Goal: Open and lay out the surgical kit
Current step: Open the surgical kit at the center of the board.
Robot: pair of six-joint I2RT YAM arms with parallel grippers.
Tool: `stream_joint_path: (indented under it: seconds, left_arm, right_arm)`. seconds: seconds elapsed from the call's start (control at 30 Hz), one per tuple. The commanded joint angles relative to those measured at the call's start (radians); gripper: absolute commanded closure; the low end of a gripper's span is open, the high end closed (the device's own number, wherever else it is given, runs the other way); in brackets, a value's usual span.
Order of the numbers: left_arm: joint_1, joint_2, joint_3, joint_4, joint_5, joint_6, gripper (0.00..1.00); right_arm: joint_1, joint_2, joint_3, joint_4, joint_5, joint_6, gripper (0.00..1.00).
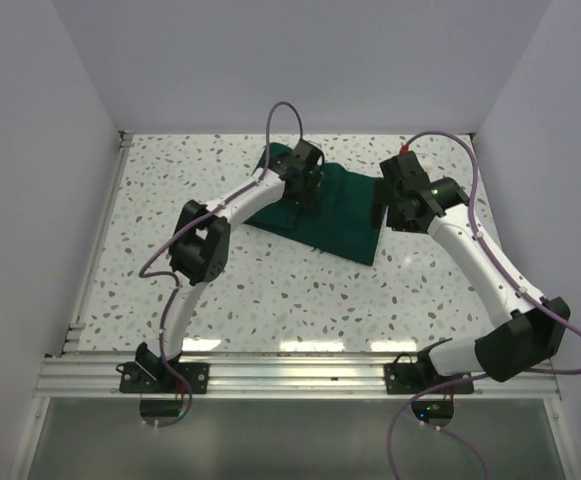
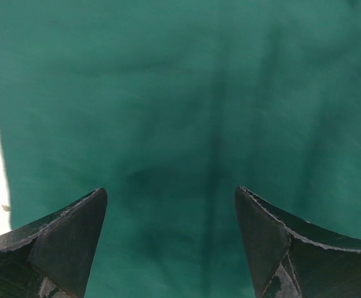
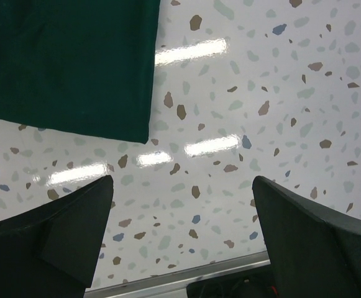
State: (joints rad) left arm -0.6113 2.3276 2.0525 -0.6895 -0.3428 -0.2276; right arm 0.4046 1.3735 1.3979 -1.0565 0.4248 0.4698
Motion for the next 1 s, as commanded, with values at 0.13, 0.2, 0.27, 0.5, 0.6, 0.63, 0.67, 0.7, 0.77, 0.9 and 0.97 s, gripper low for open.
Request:
stream_joint_path:
  seconds: [0.13, 0.2, 0.27, 0.5, 0.6, 0.63, 0.67, 0.7, 0.77, 0.9, 0.97]
  left_arm:
    - [-0.027, -0.042, -0.064, 0.067, 0.027, 0.056, 0.11]
    - [-0.028, -0.047, -0.084, 0.082, 0.034, 0.059, 0.11]
    - [-0.03, -0.031, -0.095, 0.082, 0.024, 0.059, 0.11]
    - [-0.021, 0.027, -0.04, 0.036, -0.027, 0.033, 0.41]
    - [-0.019, 0.024, -0.003, 0.027, -0.068, 0.037, 0.77]
    - [-0.016, 0.016, 0.009, 0.027, -0.073, 0.037, 0.82]
    - [-0.004, 0.012, 0.009, 0.027, -0.074, 0.034, 0.89]
    - [0.004, 0.006, 0.009, 0.027, -0.079, 0.031, 1.0]
    - [0.027, -0.013, 0.015, 0.018, -0.084, 0.025, 1.0]
    - [0.073, -0.118, 0.035, 0.048, -0.073, 0.004, 1.0]
    - [0.14, -0.142, 0.058, 0.027, -0.055, -0.048, 1.0]
  right_arm:
    - [0.0, 0.029, 0.027, 0.004, 0.002, 0.003, 0.01]
    - [0.0, 0.027, 0.021, 0.009, 0.008, 0.0, 0.01]
    - [0.0, 0.03, 0.016, 0.01, 0.009, 0.0, 0.01]
    - [0.0, 0.048, 0.03, 0.015, 0.015, -0.014, 0.01]
    - [0.002, 0.062, 0.038, 0.016, 0.015, -0.019, 0.01]
    - [0.0, 0.065, 0.039, 0.016, 0.017, -0.02, 0.01]
    - [0.0, 0.067, 0.039, 0.019, 0.015, -0.02, 0.01]
    - [0.0, 0.073, 0.039, 0.023, 0.012, -0.02, 0.01]
    - [0.0, 0.082, 0.044, 0.032, 0.005, -0.023, 0.01]
    - [0.0, 0.127, 0.07, 0.052, -0.036, -0.025, 0.01]
    - [0.002, 0.168, 0.099, 0.055, -0.057, -0.026, 0.01]
